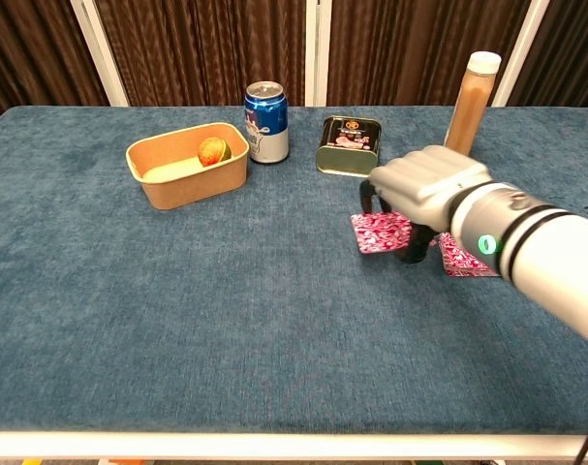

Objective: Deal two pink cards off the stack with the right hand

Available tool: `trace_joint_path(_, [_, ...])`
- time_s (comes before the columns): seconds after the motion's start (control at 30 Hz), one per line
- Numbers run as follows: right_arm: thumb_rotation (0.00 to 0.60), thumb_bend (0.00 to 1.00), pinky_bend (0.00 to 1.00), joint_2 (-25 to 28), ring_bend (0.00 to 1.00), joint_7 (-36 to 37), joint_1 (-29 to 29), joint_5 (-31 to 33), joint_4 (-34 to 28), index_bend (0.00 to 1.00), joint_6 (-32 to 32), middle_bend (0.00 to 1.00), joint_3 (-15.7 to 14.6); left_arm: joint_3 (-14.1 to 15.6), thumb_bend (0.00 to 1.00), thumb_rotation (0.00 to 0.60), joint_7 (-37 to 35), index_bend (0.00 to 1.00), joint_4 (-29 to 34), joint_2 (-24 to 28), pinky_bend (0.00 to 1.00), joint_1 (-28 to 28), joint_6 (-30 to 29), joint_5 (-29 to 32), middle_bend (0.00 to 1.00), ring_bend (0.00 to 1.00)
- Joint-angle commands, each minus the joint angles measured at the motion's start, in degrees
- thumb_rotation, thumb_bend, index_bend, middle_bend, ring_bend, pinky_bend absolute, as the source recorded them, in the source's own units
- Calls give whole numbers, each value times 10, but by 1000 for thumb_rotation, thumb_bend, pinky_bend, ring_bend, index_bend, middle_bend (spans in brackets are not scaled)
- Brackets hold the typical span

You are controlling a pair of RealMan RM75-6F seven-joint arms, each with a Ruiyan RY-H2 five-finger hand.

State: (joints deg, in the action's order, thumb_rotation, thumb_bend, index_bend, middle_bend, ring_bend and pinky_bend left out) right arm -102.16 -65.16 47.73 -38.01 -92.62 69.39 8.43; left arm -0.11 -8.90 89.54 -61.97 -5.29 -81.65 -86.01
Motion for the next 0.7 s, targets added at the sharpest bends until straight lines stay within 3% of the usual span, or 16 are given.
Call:
trace_joint_path(0.03, [600, 244, 968, -16, 860, -7, 10, 11, 15, 384, -3, 374, 5, 0, 6, 600, -2, 187, -2, 0, 191, 0, 1, 1, 172, 46])
trace_joint_path(0.4, [600, 241, 968, -47, 859, -24, 31, 40, 47, 375, -10, 343, 5, 1, 6, 600, -14, 187, -10, 1, 191, 4, -3, 2, 172, 46])
trace_joint_path(0.7, [600, 205, 964, -37, 858, -34, 41, 65, 41, 234, -21, 259, 2, 2, 6, 600, -26, 187, -18, -1, 191, 4, -2, -4, 172, 46])
